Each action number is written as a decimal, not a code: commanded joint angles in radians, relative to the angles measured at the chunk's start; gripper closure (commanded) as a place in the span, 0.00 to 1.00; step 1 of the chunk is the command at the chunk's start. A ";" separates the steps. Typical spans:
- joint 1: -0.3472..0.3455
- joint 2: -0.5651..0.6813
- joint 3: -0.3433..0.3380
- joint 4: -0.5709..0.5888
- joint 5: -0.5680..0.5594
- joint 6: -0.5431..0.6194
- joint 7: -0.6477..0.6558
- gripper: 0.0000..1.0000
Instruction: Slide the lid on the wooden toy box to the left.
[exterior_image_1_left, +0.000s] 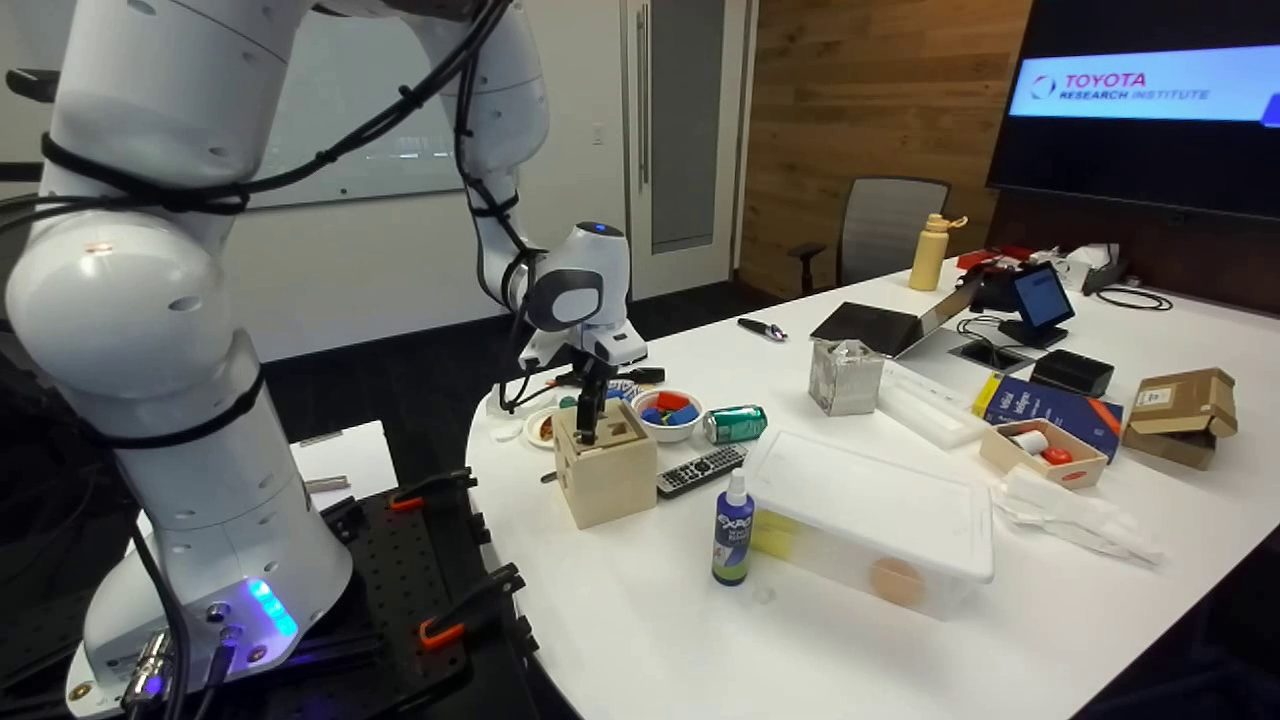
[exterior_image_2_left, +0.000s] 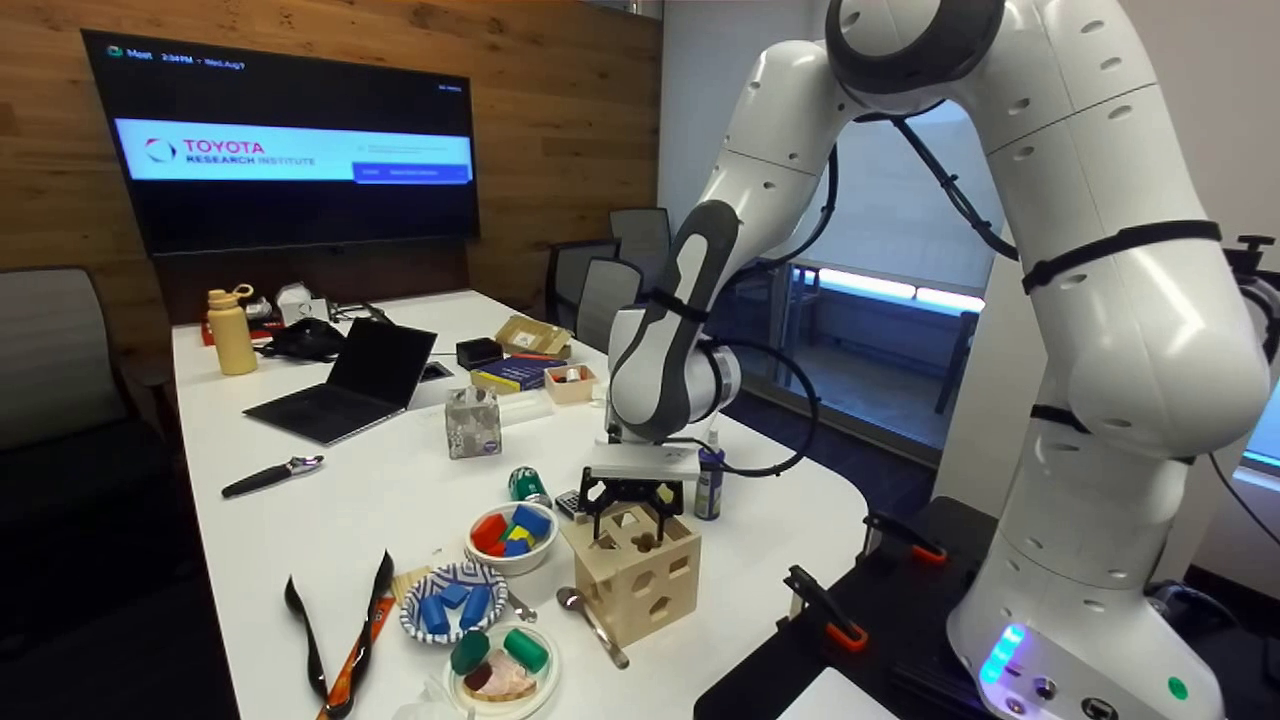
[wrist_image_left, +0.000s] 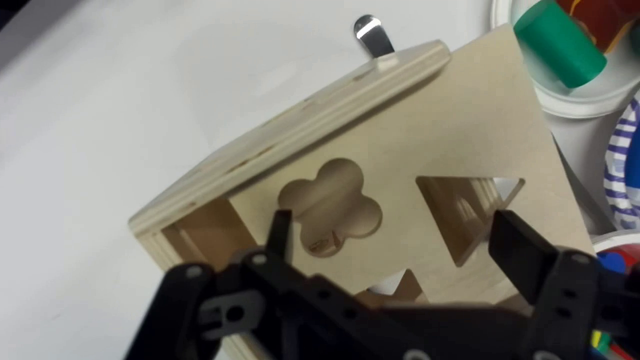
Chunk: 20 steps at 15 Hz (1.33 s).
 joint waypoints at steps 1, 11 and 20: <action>-0.083 0.029 0.094 0.022 0.116 0.027 -0.147 0.00; -0.132 0.057 0.175 0.063 0.306 0.013 -0.405 0.00; -0.123 0.100 0.199 0.119 0.299 0.002 -0.461 0.00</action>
